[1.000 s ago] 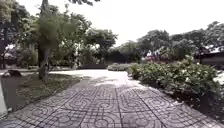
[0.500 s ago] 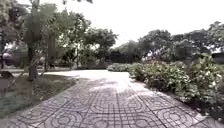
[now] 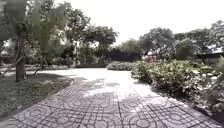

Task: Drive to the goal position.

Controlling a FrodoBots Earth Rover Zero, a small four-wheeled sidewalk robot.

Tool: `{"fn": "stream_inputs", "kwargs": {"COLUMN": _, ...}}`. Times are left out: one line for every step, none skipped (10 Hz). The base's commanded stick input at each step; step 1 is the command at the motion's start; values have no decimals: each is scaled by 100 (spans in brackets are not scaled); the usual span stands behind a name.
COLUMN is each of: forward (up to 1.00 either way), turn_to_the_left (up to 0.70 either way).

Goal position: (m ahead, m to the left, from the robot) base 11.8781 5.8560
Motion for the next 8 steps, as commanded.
{"fn": "stream_inputs", "kwargs": {"forward": 100, "turn_to_the_left": 0}}
{"fn": "stream_inputs", "kwargs": {"forward": 100, "turn_to_the_left": 0}}
{"fn": "stream_inputs", "kwargs": {"forward": 100, "turn_to_the_left": 0}}
{"fn": "stream_inputs", "kwargs": {"forward": 100, "turn_to_the_left": 0}}
{"fn": "stream_inputs", "kwargs": {"forward": 100, "turn_to_the_left": 0}}
{"fn": "stream_inputs", "kwargs": {"forward": 100, "turn_to_the_left": 0}}
{"fn": "stream_inputs", "kwargs": {"forward": 100, "turn_to_the_left": 0}}
{"fn": "stream_inputs", "kwargs": {"forward": 100, "turn_to_the_left": 0}}
